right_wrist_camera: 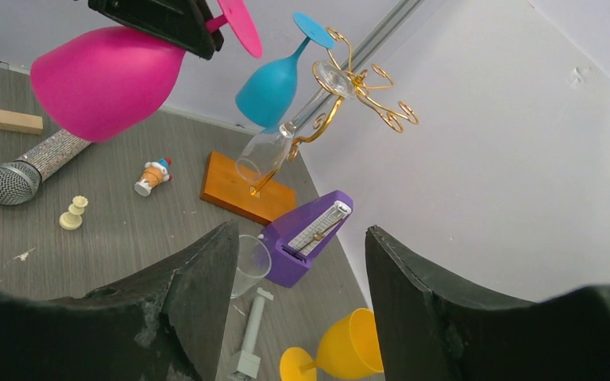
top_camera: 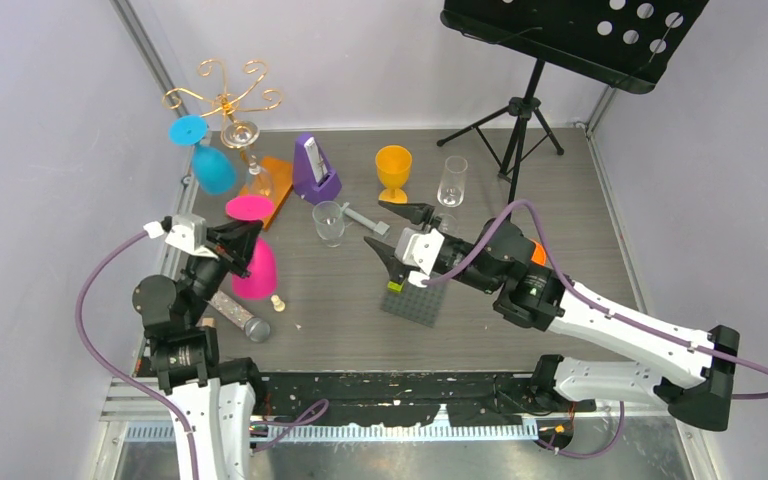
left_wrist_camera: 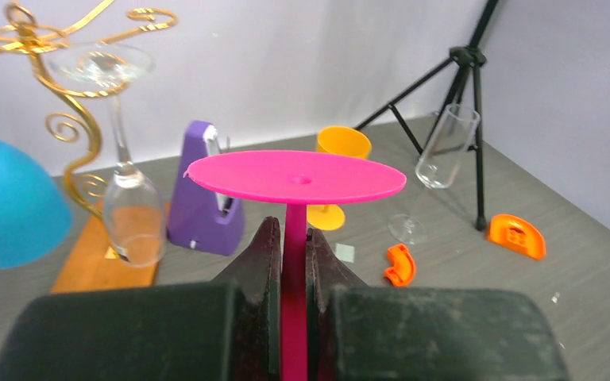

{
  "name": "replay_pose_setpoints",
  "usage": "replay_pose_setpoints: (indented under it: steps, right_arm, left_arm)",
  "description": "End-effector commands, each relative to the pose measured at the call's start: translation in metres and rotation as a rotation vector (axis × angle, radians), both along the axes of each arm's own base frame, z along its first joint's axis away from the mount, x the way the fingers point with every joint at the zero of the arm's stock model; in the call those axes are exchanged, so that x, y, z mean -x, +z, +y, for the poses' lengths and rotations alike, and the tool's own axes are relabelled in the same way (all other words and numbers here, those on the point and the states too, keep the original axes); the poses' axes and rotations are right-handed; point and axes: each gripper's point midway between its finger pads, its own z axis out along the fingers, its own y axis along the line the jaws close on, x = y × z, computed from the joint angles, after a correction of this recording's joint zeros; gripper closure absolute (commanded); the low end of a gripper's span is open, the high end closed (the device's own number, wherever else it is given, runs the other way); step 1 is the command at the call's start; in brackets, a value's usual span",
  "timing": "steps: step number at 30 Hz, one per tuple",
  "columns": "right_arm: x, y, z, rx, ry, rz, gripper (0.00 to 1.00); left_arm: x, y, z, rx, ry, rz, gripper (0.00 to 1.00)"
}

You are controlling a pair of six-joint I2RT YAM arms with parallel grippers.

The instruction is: Place the wine glass upside down on the wine glass rack

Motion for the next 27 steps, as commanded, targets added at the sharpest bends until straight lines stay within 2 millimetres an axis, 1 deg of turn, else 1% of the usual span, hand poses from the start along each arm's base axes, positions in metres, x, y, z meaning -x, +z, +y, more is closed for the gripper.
replay_pose_setpoints:
  steps: [1,4,6,7,9,10,12,13,15,18,19,21,22,23,27]
  right_arm:
    - [-0.004,0.013,-0.019,-0.067,-0.064,0.075,0.35]
    - [-0.008,0.007,-0.025,-0.051,-0.105,0.090,0.35]
    - [-0.011,0.004,-0.031,-0.054,-0.133,0.105,0.35]
    - [-0.010,0.002,-0.033,-0.051,-0.138,0.116,0.35]
    - [-0.009,-0.001,-0.038,-0.046,-0.142,0.128,0.35]
    - [-0.008,-0.003,-0.039,-0.043,-0.143,0.133,0.35]
    - [-0.007,-0.006,-0.042,-0.042,-0.149,0.145,0.35]
    - [-0.008,-0.008,-0.043,-0.039,-0.157,0.157,0.35]
    - [-0.006,-0.010,-0.046,-0.032,-0.157,0.171,0.35]
    - [0.000,-0.010,-0.049,-0.035,-0.138,0.189,0.35]
    - [0.002,-0.016,-0.049,-0.015,-0.131,0.204,0.35]
    - [0.007,-0.020,-0.051,-0.007,-0.114,0.217,0.35]
    - [0.009,-0.022,-0.053,-0.002,-0.110,0.220,0.35]
    - [0.010,-0.022,-0.054,0.001,-0.107,0.221,0.35]
    - [0.013,-0.030,-0.059,0.032,-0.108,0.222,0.35]
  left_arm:
    - [-0.005,0.037,0.021,-0.066,0.116,-0.109,1.00]
    - [-0.007,0.055,0.038,-0.039,0.207,-0.147,1.00]
    - [-0.005,0.076,0.042,-0.035,0.232,-0.196,1.00]
    - [-0.005,0.082,0.045,-0.036,0.249,-0.205,1.00]
    - [-0.005,0.089,0.055,-0.035,0.306,-0.221,1.00]
    - [-0.005,0.088,0.060,-0.030,0.336,-0.224,1.00]
    - [-0.005,0.080,0.074,-0.009,0.416,-0.222,1.00]
    - [-0.004,0.075,0.087,0.015,0.491,-0.228,1.00]
    - [-0.002,0.057,0.108,0.054,0.608,-0.228,1.00]
    - [-0.005,0.030,0.132,0.082,0.727,-0.196,1.00]
    - [-0.007,0.022,0.137,0.090,0.749,-0.188,1.00]
    - [-0.012,0.006,0.144,0.106,0.776,-0.179,1.00]
    - [-0.013,0.001,0.148,0.110,0.788,-0.183,1.00]
    - [-0.015,-0.001,0.150,0.108,0.796,-0.191,1.00]
    - [-0.019,-0.010,0.171,0.079,0.873,-0.202,1.00]
